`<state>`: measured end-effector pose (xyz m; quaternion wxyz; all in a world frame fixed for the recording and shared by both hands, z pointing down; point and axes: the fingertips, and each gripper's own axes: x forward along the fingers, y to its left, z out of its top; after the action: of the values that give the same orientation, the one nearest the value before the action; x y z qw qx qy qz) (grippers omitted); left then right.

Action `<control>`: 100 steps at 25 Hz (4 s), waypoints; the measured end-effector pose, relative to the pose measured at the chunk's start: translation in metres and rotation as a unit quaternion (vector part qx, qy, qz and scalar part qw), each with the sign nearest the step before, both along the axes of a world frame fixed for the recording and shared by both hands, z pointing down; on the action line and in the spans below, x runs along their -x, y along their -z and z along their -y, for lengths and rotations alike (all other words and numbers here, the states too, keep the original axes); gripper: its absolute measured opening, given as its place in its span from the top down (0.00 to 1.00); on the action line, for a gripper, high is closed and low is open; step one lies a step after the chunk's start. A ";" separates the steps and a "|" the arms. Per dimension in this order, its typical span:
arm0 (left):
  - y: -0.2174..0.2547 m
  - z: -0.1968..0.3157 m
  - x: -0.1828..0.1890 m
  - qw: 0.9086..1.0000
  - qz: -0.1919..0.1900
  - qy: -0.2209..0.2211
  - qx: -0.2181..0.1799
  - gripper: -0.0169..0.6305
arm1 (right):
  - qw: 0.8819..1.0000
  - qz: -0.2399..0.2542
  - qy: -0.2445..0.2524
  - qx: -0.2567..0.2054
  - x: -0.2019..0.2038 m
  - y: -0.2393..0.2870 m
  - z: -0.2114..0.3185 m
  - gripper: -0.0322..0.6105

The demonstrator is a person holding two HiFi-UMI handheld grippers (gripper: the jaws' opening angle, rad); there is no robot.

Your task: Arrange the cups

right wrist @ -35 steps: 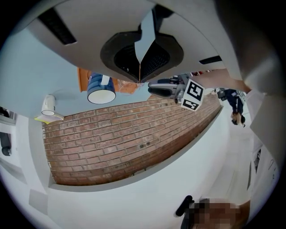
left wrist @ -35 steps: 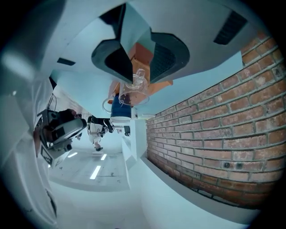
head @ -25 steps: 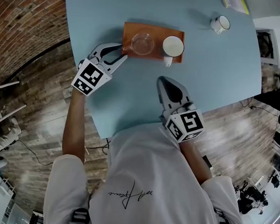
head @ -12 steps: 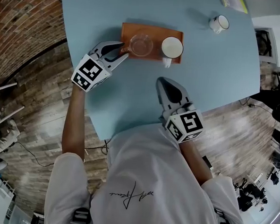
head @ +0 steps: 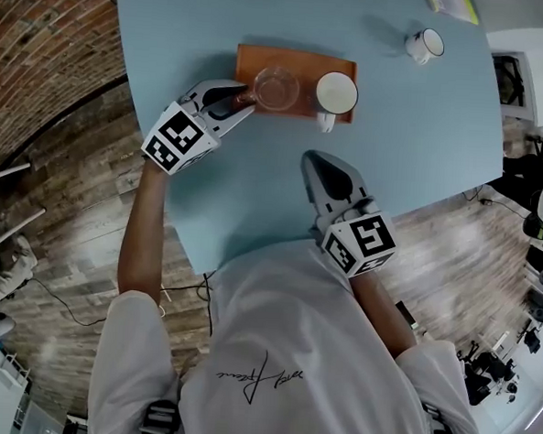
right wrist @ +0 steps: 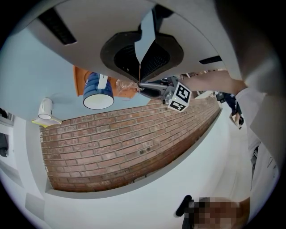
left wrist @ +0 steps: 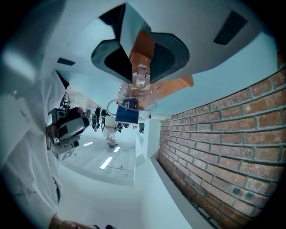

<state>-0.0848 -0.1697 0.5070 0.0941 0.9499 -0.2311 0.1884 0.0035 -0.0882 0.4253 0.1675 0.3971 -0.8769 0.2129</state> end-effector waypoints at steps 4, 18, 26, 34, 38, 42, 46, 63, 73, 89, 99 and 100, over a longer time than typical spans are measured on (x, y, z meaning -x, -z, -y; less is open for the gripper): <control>0.002 -0.001 -0.004 1.000 -0.007 -0.006 -0.005 0.80 | 1.000 -0.003 0.004 -0.001 0.005 0.000 0.000 0.91; 0.001 -0.002 -0.004 0.999 -0.019 0.025 -0.041 0.87 | 1.000 -0.012 0.020 0.004 0.016 -0.005 -0.003 0.91; 0.001 -0.004 -0.006 0.998 -0.005 0.037 -0.055 0.89 | 1.000 -0.016 0.021 0.003 0.016 -0.007 -0.006 0.91; 0.002 -0.010 -0.003 0.997 -0.014 0.063 -0.050 0.89 | 1.000 -0.016 0.022 0.003 0.017 -0.009 -0.007 0.91; 0.004 -0.010 -0.002 0.995 -0.007 0.079 -0.059 0.89 | 1.000 -0.015 0.023 0.000 0.016 -0.008 -0.007 0.91; 0.005 -0.012 0.000 0.994 -0.004 0.091 -0.059 0.89 | 1.000 -0.012 0.018 -0.003 0.013 -0.007 -0.007 0.91; 0.007 -0.015 0.004 0.993 -0.012 0.107 -0.051 0.89 | 1.000 -0.009 0.018 -0.006 0.013 -0.007 -0.006 0.91; 0.018 -0.026 0.008 0.985 -0.014 0.165 -0.039 0.89 | 1.000 0.012 0.014 -0.017 0.012 0.001 -0.008 0.91; 0.026 -0.030 0.005 0.981 -0.013 0.193 -0.034 0.89 | 0.999 0.032 0.008 -0.023 0.003 0.006 -0.008 0.91; 0.036 -0.034 0.002 0.958 -0.003 0.283 -0.038 0.89 | 0.998 0.050 0.022 -0.040 -0.005 0.020 -0.016 0.91; 0.048 -0.038 -0.010 0.944 -0.025 0.325 -0.044 0.89 | 0.997 0.048 0.034 -0.051 -0.012 0.027 -0.024 0.91; 0.047 -0.038 -0.011 0.944 -0.025 0.327 -0.043 0.89 | 0.997 0.046 0.034 -0.052 -0.013 0.027 -0.025 0.91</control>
<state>-0.0742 -0.1317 0.4597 0.1150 0.8294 -0.5348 0.1136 0.0165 -0.0631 0.3979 0.1131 0.3646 -0.9067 0.1794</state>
